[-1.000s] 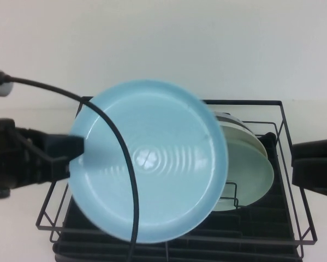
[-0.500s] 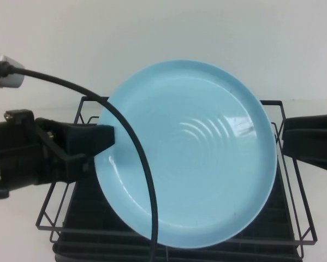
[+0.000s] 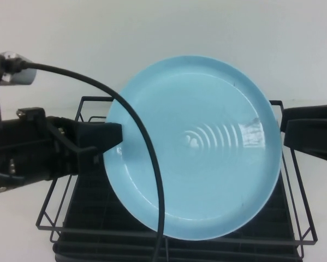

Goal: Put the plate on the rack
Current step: Hand over the plate

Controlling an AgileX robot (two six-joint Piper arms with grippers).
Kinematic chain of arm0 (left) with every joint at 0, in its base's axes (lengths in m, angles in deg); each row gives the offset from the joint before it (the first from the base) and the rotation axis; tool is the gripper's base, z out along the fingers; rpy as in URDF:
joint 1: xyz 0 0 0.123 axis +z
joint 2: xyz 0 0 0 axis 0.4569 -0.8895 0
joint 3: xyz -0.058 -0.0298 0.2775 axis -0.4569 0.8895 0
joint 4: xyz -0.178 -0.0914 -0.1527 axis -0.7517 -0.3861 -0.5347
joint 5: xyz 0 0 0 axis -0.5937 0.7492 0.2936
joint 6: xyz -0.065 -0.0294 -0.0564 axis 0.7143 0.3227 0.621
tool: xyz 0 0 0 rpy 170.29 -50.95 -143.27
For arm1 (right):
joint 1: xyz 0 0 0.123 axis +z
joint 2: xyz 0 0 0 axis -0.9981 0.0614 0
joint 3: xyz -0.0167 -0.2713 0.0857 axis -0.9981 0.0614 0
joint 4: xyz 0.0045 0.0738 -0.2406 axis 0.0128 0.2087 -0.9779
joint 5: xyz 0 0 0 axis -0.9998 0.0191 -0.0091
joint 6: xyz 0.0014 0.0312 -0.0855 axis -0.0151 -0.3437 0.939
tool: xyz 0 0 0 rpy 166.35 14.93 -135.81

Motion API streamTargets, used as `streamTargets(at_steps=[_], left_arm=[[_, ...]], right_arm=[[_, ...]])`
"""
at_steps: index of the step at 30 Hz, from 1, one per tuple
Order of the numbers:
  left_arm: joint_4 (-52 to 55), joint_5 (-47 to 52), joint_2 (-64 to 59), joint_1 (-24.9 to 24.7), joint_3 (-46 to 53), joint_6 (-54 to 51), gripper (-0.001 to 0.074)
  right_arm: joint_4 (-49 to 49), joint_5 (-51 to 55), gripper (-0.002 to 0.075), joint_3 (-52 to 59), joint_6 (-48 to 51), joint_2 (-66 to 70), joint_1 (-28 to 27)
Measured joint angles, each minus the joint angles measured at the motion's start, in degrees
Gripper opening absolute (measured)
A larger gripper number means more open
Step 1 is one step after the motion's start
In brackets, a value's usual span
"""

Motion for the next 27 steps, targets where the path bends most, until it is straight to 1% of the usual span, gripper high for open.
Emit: streamTargets(at_steps=[9, 17, 19, 23, 27], left_arm=[[-0.1, -2.8, -2.5, -4.2, 0.0, -0.3, 0.0008], [-0.2, -3.3, -2.8, -4.4, 0.0, -0.6, 0.0008], [-0.6, -2.9, -2.9, -4.4, 0.0, -0.7, 0.0008], [-4.4, -1.6, -2.9, -4.3, 0.0, -3.5, 0.0012], [-9.4, 0.0, -2.9, -4.3, 0.0, -6.8, 0.0025]], right_arm=[[0.0, -0.2, 0.0352, -0.1, 0.1, 3.6, 0.0], [0.0, -0.4, 0.0349, -0.1, 0.5, 7.3, 0.0], [0.0, -0.4, 0.0323, -0.1, 1.2, 7.4, 0.0], [0.0, -2.0, 0.0170, -0.1, 2.6, 7.6, 0.0], [0.0, -4.7, 0.0124, -0.2, 4.4, 8.5, -0.5]])
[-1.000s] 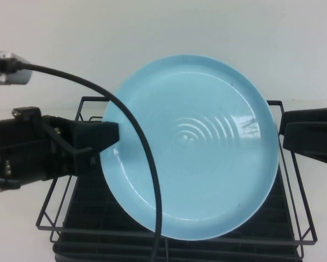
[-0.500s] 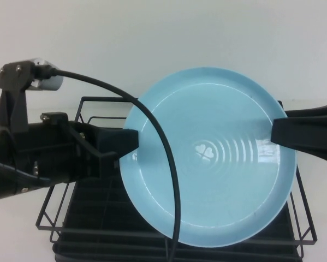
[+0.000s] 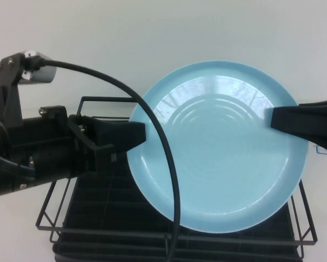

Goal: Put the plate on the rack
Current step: Hand over the plate, then place the plate on the rack

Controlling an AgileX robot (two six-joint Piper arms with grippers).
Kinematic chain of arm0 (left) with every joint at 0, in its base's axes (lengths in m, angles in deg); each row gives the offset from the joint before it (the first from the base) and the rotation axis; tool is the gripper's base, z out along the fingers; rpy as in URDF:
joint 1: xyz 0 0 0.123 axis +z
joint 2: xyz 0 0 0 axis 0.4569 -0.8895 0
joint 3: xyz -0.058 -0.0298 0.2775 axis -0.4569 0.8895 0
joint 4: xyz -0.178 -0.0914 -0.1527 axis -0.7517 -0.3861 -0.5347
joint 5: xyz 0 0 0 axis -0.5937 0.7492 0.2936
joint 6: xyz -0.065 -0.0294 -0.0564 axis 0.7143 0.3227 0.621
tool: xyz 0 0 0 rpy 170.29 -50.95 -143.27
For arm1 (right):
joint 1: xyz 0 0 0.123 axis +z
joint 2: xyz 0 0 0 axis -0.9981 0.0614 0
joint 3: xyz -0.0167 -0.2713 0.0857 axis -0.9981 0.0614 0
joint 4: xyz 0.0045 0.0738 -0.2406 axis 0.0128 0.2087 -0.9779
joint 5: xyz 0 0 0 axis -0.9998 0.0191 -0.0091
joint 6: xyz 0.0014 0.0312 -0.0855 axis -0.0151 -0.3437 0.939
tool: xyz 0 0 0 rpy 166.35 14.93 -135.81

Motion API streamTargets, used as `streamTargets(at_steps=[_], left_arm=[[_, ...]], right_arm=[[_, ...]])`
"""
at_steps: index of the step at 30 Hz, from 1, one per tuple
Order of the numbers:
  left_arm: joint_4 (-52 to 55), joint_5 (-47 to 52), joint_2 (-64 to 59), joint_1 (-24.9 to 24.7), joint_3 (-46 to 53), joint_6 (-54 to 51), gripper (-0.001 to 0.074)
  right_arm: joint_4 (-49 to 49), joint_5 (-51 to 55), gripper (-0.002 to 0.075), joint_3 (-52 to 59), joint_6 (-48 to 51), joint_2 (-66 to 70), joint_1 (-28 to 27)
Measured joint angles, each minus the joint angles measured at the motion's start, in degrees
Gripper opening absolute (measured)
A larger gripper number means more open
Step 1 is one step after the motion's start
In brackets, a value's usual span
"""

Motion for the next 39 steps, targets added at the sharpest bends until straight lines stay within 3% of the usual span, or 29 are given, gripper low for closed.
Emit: streamTargets(at_steps=[3, 6, 8, 11, 13, 16, 22, 33, 39], left_arm=[[-3.5, 2.1, 0.0, 0.2, 0.0, -1.6, 0.0041], [-8.6, 7.5, 0.0, 0.4, 0.0, -1.7, 0.0120], [-14.0, 12.7, 0.0, 0.5, 0.0, -1.5, 0.0231], [-22.1, 19.8, -0.1, 0.2, 0.0, -0.7, 0.0454], [-22.6, 22.3, -0.1, 0.1, -0.7, -0.3, 0.0573], [-22.6, 24.0, -0.1, 0.1, -2.9, -0.1, 0.0659], [-24.1, 25.9, 3.0, 0.0, -9.0, -0.1, 0.0690], [-24.1, 18.8, 4.3, 0.0, -11.0, -1.3, 0.0693], [-18.0, 10.0, 7.1, 0.0, -11.0, -1.9, 0.0630]], right_arm=[[-0.4, -1.8, 0.0098, -0.1, 2.0, 0.1, -0.3], [-1.5, -3.4, 0.0078, -0.2, 3.6, 0.1, -0.6], [-1.8, -3.6, 0.0077, -0.3, 4.6, 0.1, -0.6], [-2.0, 1.4, 0.0077, -0.4, 7.1, 0.1, 0.2], [-2.9, 2.4, 0.0075, -0.4, 9.5, 0.0, 0.5], [-5.0, 2.0, 0.0073, -0.4, 11.7, 0.0, 0.8], [-12.5, -8.4, 0.0043, -0.4, 13.6, -1.1, 1.0], [-12.3, -17.7, 0.0041, -0.7, 18.2, -5.7, 0.8], [-18.4, -21.1, 0.0041, -2.0, 20.4, -11.4, 0.8]])
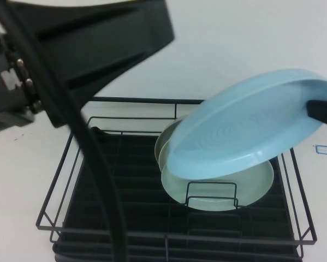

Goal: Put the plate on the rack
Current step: Place the plate on the rack

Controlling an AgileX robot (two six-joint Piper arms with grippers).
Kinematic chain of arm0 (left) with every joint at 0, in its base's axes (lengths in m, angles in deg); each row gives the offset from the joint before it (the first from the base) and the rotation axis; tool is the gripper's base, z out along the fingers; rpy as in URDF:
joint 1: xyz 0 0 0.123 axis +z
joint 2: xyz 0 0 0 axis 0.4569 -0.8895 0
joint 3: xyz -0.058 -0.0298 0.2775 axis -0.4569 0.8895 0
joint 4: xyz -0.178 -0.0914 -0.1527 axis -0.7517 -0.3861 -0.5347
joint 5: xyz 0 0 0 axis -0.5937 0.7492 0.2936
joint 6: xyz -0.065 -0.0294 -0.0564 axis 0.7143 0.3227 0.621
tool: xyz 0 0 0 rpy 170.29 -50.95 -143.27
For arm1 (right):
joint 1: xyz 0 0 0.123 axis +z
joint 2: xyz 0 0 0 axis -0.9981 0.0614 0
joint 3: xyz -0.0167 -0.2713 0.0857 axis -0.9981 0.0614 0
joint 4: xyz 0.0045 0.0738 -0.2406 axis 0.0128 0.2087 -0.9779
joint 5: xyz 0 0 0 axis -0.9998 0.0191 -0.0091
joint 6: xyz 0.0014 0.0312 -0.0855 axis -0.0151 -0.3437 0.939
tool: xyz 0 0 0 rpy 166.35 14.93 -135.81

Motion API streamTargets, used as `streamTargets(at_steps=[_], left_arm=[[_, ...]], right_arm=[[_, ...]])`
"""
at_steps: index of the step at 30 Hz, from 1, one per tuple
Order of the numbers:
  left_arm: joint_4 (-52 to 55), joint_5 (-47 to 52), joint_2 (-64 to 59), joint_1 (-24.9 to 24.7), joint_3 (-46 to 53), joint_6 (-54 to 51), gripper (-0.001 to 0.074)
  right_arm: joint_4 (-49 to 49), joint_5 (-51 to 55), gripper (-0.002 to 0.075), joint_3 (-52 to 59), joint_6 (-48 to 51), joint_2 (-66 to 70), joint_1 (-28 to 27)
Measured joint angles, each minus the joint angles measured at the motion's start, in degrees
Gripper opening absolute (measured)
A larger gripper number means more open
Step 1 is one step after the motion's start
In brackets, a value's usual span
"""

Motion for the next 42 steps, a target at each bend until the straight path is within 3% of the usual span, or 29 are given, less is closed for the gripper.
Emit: streamTargets(at_steps=[4, 6, 10, 13, 18, 20, 26, 29, 33, 42], left_arm=[[8.8, -9.4, 4.0, 0.0, 0.0, 0.0, 0.0505], [14.8, -13.2, 6.3, 0.0, 0.0, 0.0, 0.0409], [25.3, -18.3, 10.5, 0.0, 0.0, -0.1, 0.0143], [33.5, -20.8, 13.0, 0.0, 0.0, 3.3, 0.0039], [48.9, -20.6, 14.0, 0.0, 0.0, 15.4, 0.0005], [54.8, -19.1, 14.0, 0.0, 0.0, 21.8, 0.0003], [68.0, -16.0, 14.0, 0.0, 0.0, 32.8, 0.0001], [69.9, -15.5, 14.0, 0.0, 0.0, 33.9, 0.0001], [71.2, -13.4, 14.0, 0.0, 0.0, 35.1, 0.0001], [74.6, -12.0, 14.0, 0.0, 0.0, 37.6, 0.0000]], right_arm=[[-8.6, -3.1, 0.0040, 0.0, -4.0, -5.1, 0.0], [-12.5, -3.8, 0.0040, 0.0, -7.9, -7.3, 0.0], [-18.0, -3.0, 0.0040, 0.0, -14.3, -9.5, 0.0], [-21.9, -4.4, 0.0040, 0.0, -17.2, -9.6, 1.0], [-33.3, -7.0, 0.0040, -1.2, -26.3, -9.6, 4.3], [-40.8, -4.6, 0.0040, -3.8, -35.1, -9.6, 4.8], [-56.5, 15.5, 0.0039, -16.7, -58.0, -5.3, 4.9], [-54.6, 20.3, 0.0039, -21.0, -58.6, -2.4, 5.0], [-51.1, 16.3, 0.0039, -22.0, -55.5, -0.4, 6.7], [-56.7, 11.2, 0.0060, -22.3, -59.0, 8.9, 17.6]])
